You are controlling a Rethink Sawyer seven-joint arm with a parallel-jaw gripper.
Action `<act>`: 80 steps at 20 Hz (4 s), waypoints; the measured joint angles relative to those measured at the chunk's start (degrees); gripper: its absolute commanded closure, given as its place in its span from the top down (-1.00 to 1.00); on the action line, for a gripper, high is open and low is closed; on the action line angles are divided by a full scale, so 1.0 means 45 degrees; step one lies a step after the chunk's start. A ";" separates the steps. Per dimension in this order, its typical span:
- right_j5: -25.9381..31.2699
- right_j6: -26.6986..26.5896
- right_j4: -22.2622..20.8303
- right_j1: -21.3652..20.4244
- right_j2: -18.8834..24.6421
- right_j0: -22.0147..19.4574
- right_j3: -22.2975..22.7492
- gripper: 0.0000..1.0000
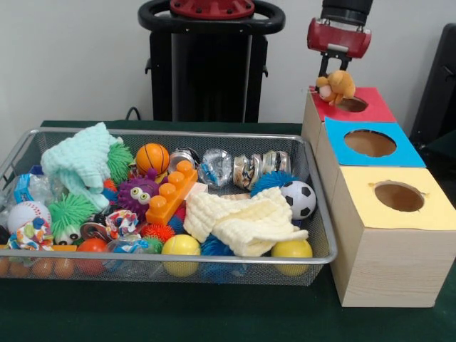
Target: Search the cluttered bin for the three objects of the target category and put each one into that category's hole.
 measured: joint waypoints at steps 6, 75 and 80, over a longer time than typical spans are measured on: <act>-0.0298 0.0102 0.0744 0.0274 0.0011 0.0412 0.0000 -1.00; -0.1280 0.1074 0.2062 0.0606 0.1175 0.0390 0.0109 -1.00; -0.1217 0.1074 0.1942 0.0563 0.1226 0.0198 0.0136 -1.00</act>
